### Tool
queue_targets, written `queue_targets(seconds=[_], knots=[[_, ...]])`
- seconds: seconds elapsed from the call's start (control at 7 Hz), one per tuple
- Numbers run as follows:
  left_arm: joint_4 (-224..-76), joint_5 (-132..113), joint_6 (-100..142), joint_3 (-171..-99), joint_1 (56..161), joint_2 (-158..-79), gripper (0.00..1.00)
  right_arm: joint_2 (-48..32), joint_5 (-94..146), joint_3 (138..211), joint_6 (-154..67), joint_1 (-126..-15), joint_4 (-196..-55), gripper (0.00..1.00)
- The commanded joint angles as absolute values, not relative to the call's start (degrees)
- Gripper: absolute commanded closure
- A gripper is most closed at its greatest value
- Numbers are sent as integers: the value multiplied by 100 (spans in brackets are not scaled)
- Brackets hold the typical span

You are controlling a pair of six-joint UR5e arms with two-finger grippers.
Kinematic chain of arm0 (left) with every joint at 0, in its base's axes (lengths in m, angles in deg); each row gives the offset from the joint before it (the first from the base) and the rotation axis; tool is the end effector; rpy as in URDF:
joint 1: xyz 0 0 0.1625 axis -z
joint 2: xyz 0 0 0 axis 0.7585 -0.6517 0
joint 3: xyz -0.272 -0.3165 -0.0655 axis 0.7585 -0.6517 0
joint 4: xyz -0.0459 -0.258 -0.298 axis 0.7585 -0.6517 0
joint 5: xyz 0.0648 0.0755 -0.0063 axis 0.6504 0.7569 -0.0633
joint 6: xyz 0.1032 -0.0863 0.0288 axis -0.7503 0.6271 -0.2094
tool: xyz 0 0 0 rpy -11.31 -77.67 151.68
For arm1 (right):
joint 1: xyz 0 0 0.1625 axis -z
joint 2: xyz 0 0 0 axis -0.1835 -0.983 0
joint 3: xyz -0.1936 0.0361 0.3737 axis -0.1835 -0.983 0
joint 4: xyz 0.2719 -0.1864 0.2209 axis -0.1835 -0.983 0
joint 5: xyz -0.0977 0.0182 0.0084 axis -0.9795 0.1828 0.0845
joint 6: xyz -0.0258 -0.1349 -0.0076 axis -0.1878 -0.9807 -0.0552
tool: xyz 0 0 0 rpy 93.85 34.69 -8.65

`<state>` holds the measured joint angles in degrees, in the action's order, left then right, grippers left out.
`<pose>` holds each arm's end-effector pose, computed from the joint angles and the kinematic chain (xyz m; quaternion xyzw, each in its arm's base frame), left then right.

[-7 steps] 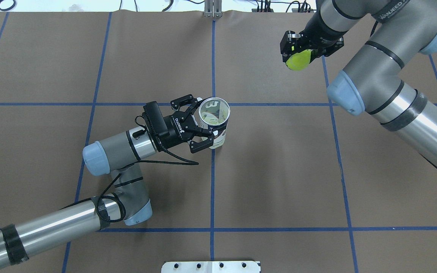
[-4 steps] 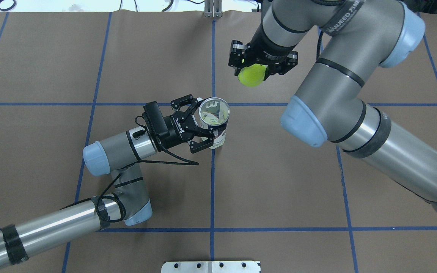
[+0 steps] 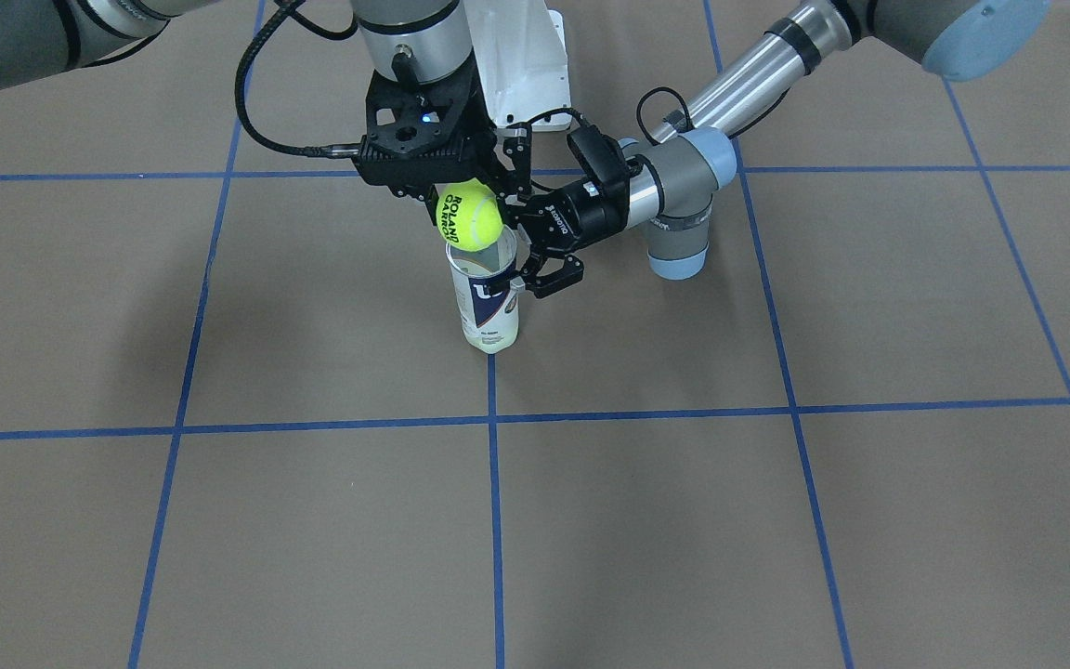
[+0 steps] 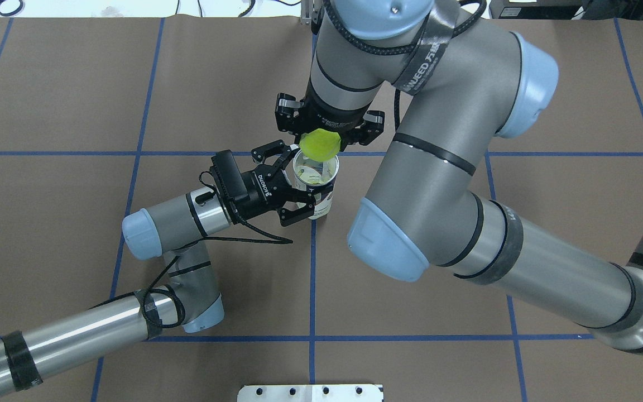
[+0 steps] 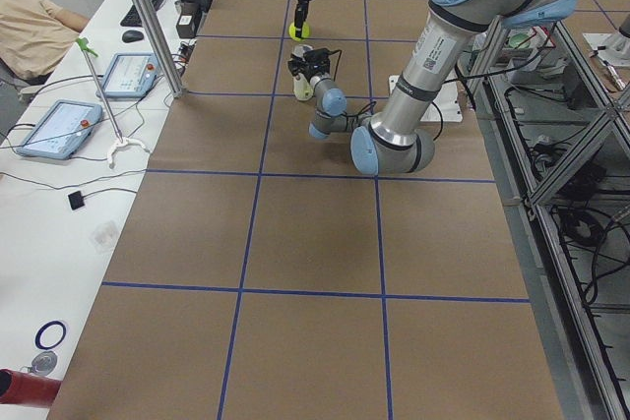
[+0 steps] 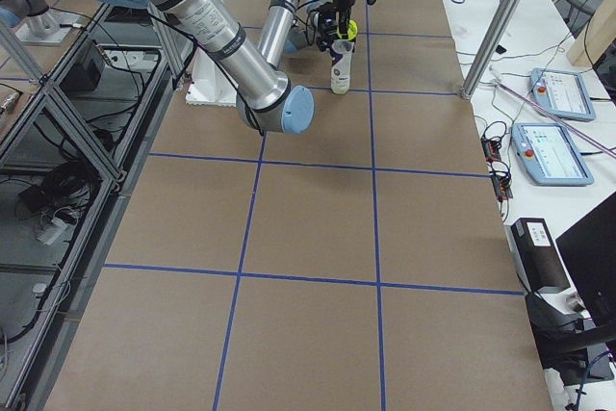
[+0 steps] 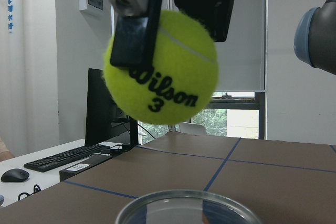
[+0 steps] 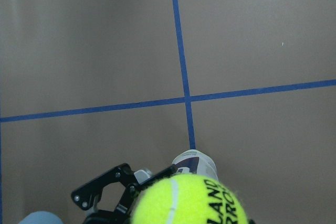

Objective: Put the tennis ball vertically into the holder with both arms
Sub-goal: 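Carry the second ball with the right gripper over the tube opening, then open the right gripper to drop the second ball into the tube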

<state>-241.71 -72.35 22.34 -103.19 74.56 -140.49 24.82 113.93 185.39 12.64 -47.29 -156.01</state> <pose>0.5627 -0.4271 0.2448 0.6994 0.5694 0.1371 0.4097 -0.4684 -0.4550 0.0845 0.0405 -0.4402 0.0770 0.8937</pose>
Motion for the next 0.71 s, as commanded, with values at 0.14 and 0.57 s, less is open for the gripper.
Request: queue_targets(seconds=[0.14, 0.57], knots=[[-24171, -7235, 2234, -10319, 7455, -14049, 14, 2460, 11102, 18544, 1294, -4529, -15720, 11], [-24171, -7235, 2234, -10319, 7456, -14058, 14, 2434, 11022, 18693, 1267, -4494, -15721, 0]])
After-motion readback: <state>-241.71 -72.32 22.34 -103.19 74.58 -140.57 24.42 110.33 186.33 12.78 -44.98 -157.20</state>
